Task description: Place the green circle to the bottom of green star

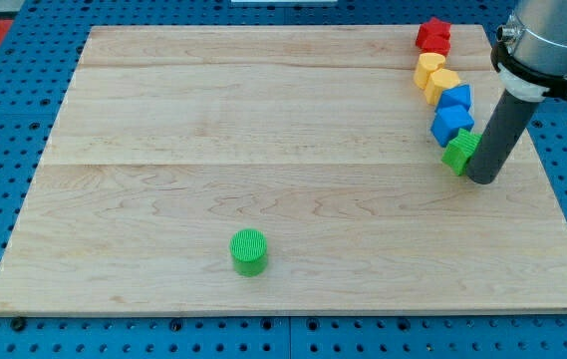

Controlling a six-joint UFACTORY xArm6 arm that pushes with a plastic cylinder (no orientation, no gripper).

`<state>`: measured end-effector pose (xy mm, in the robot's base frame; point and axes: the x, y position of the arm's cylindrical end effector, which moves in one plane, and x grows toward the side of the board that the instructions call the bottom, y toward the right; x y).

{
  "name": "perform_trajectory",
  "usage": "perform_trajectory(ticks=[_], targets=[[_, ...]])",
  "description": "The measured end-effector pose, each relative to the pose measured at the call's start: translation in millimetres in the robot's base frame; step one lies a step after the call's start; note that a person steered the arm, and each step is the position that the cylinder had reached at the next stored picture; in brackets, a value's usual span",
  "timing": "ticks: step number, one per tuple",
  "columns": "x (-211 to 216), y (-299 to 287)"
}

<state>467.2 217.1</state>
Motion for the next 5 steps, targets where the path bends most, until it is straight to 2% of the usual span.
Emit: perform_trajectory(ticks=[1, 2, 4, 5], targets=[[35, -2], [51, -50], [-11, -186], [-5, -291]])
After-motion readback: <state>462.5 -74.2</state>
